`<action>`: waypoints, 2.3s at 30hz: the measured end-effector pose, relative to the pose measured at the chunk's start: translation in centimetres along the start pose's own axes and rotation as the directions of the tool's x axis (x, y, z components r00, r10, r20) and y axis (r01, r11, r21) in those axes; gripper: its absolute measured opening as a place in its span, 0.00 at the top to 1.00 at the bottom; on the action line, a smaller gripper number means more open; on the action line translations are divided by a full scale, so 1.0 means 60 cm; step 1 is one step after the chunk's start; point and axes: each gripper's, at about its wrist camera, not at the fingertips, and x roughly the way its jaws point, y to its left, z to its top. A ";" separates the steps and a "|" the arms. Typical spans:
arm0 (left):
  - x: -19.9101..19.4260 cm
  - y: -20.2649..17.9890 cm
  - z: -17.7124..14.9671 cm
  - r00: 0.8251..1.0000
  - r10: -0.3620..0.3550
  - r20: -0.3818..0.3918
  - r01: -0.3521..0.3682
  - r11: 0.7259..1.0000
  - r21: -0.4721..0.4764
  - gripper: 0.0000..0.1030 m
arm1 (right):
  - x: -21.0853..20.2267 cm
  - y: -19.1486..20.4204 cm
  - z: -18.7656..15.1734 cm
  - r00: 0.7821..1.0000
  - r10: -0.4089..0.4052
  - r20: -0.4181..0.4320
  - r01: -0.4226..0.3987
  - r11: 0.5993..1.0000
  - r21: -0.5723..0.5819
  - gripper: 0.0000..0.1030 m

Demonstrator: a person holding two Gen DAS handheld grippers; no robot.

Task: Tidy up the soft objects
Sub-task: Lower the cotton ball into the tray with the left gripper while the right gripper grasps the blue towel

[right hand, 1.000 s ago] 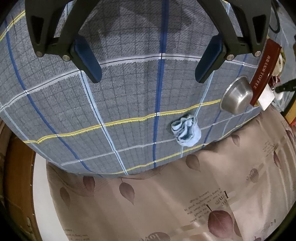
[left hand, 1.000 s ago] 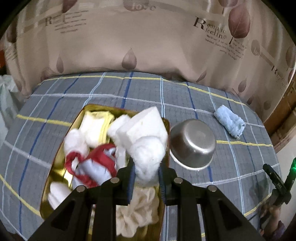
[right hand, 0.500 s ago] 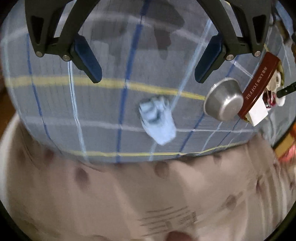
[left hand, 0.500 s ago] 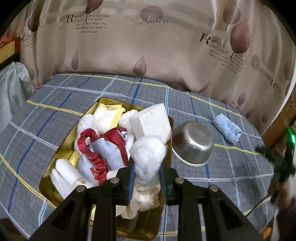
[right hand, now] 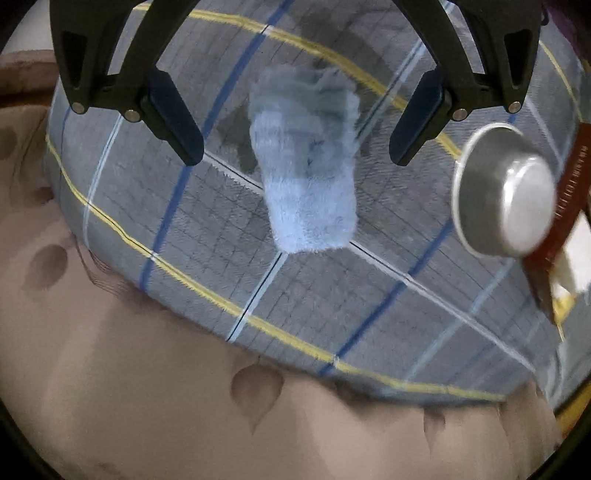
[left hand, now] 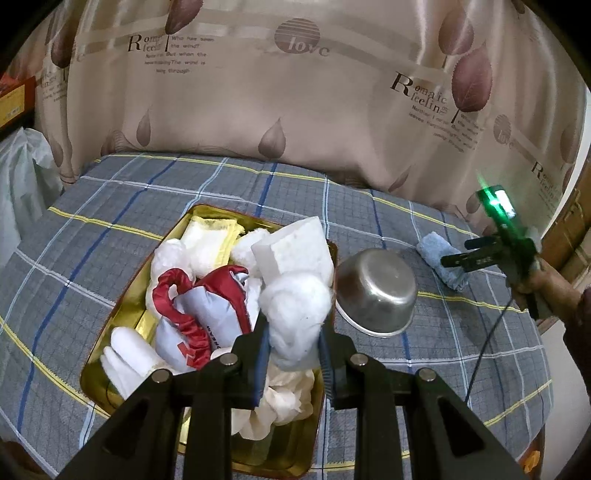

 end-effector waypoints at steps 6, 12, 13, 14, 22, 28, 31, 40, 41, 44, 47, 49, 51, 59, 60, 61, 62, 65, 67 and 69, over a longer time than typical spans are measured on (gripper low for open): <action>0.002 0.007 0.002 1.000 0.003 0.001 -0.003 1.000 -0.011 0.76 | 0.044 0.003 0.016 0.994 0.022 -0.105 -0.025 0.999 -0.020 0.77; 0.004 0.013 -0.002 1.000 -0.007 0.001 0.007 1.000 -0.026 0.76 | 0.014 -0.013 0.015 0.998 0.056 -0.008 -0.055 0.995 0.088 0.78; 0.006 0.014 -0.003 1.000 -0.008 -0.002 0.008 1.000 -0.025 0.76 | -0.003 -0.014 0.021 0.995 0.097 0.037 -0.101 0.989 0.111 0.78; 0.007 0.014 -0.004 1.000 -0.007 -0.004 0.007 1.000 -0.024 0.76 | -0.018 -0.012 0.028 0.988 0.138 0.077 -0.146 0.981 0.125 0.78; -0.001 0.024 -0.010 1.000 -0.011 -0.011 0.010 0.999 -0.041 0.76 | -0.061 0.090 0.108 0.925 0.287 0.250 -0.332 0.930 0.158 0.78; -0.014 0.037 -0.007 1.000 -0.006 0.001 0.006 0.999 -0.048 0.76 | -0.053 0.169 0.120 0.872 0.388 0.299 -0.450 0.875 0.177 0.78; -0.021 0.045 -0.004 1.000 -0.005 0.013 0.006 0.998 -0.064 0.76 | -0.063 0.196 0.104 0.843 0.434 0.319 -0.503 0.846 0.175 0.78; -0.029 0.039 -0.003 1.000 -0.007 0.017 0.008 0.999 -0.045 0.75 | -0.142 0.251 -0.019 0.756 0.514 0.407 -0.605 0.786 0.131 0.77; -0.028 0.038 -0.004 1.000 -0.006 0.015 0.007 0.999 -0.043 0.75 | -0.146 0.257 -0.030 0.750 0.518 0.412 -0.610 0.782 0.128 0.77; -0.023 0.037 -0.008 1.000 -0.009 0.004 0.009 0.999 -0.035 0.75 | -0.166 0.272 -0.074 0.735 0.519 0.437 -0.620 0.775 0.122 0.77; -0.014 0.037 -0.014 1.000 -0.018 -0.011 0.017 1.000 -0.020 0.75 | -0.178 0.278 -0.116 0.728 0.511 0.458 -0.623 0.771 0.130 0.77; -0.004 0.033 -0.015 1.000 -0.014 -0.022 0.014 1.000 0.002 0.75 | -0.185 0.280 -0.139 0.734 0.492 0.467 -0.608 0.783 0.131 0.77; 0.007 0.029 -0.014 1.000 -0.013 -0.024 0.013 0.999 0.029 0.74 | -0.190 0.283 -0.158 0.738 0.485 0.470 -0.603 0.787 0.135 0.77; 0.044 0.023 -0.005 0.999 -0.017 -0.049 0.020 0.999 0.050 0.71 | -0.192 0.284 -0.198 0.756 0.463 0.462 -0.581 0.801 0.148 0.77; 0.046 0.022 -0.004 0.999 -0.014 -0.050 0.017 0.998 0.054 0.71 | -0.192 0.284 -0.198 0.755 0.467 0.461 -0.584 0.798 0.147 0.77; 0.051 0.021 -0.003 0.998 -0.006 -0.056 0.010 0.998 0.058 0.70 | -0.191 0.284 -0.199 0.754 0.468 0.462 -0.585 0.798 0.147 0.77; 0.056 0.020 -0.003 0.998 -0.005 -0.063 0.008 0.998 0.059 0.69 | -0.191 0.284 -0.200 0.754 0.464 0.465 -0.584 0.798 0.149 0.77; 0.070 0.015 -0.004 0.996 0.009 -0.091 -0.001 0.997 0.083 0.66 | -0.192 0.284 -0.204 0.750 0.472 0.464 -0.590 0.794 0.146 0.77; 0.075 0.007 -0.005 0.994 0.052 -0.091 -0.041 0.993 0.114 0.64 | -0.192 0.287 -0.206 0.752 0.469 0.462 -0.586 0.798 0.143 0.77; 0.075 -0.002 -0.007 0.991 0.099 -0.088 -0.085 0.985 0.149 0.61 | -0.193 0.288 -0.205 0.753 0.470 0.460 -0.586 0.798 0.144 0.77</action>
